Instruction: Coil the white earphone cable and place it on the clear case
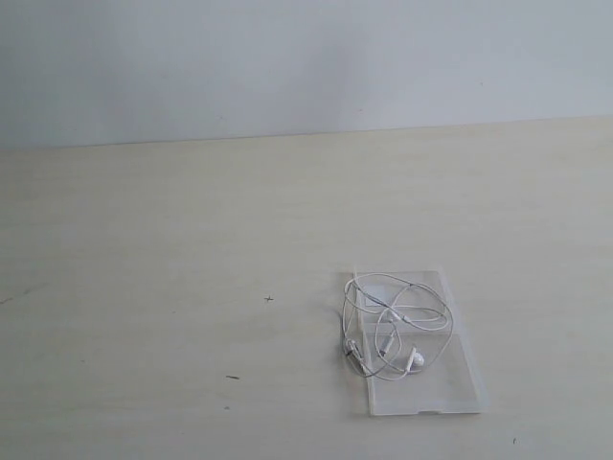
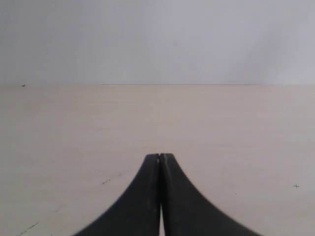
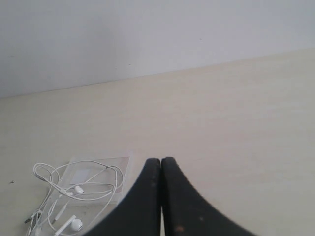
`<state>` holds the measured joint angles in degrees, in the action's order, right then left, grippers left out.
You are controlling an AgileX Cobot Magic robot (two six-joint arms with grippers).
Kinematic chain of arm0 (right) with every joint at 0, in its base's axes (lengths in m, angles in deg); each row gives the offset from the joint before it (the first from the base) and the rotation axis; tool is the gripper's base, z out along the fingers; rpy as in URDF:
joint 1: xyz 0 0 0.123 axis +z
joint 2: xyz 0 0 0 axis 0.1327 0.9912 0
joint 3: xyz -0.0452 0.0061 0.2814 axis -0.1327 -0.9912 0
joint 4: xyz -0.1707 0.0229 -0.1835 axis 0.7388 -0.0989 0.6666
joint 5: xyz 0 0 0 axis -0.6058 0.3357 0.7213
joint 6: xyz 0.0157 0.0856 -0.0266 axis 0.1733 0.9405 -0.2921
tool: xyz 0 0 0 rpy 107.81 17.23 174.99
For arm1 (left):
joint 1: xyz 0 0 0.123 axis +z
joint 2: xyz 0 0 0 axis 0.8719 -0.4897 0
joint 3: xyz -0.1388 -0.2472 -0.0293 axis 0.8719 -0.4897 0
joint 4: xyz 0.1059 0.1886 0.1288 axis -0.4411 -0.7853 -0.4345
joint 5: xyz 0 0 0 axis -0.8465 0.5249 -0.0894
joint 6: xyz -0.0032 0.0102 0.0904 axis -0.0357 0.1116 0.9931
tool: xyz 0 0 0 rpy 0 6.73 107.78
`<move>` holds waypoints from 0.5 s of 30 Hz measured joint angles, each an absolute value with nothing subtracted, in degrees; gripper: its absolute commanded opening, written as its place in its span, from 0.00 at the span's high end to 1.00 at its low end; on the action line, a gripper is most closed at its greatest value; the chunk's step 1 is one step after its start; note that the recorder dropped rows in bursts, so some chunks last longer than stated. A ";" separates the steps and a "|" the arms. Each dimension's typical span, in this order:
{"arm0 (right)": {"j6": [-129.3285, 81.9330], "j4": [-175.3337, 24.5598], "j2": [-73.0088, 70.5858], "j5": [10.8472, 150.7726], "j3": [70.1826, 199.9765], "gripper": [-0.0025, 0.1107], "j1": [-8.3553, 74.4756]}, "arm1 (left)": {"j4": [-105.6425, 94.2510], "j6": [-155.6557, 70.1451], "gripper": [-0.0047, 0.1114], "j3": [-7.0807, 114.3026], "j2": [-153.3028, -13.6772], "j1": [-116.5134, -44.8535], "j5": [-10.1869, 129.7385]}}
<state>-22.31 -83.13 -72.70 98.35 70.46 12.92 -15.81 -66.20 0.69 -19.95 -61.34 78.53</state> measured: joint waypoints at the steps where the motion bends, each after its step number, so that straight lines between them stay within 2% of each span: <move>1: -22.31 -83.13 -72.70 98.35 70.46 0.98 12.92 | -15.54 -66.04 0.96 -0.15 -19.95 -61.34 77.10; 8: -22.31 -83.13 -72.70 98.24 70.46 0.98 12.92 | -14.38 -60.63 0.96 -6.63 -19.95 -61.34 70.92; 15: -22.31 -83.13 -72.70 98.24 70.46 0.98 12.92 | -14.04 -56.78 0.96 -6.95 -18.16 -61.34 70.68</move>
<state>-22.31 -83.13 -72.70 98.24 70.46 12.92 -14.04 -56.78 -6.95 -18.16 -61.34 70.68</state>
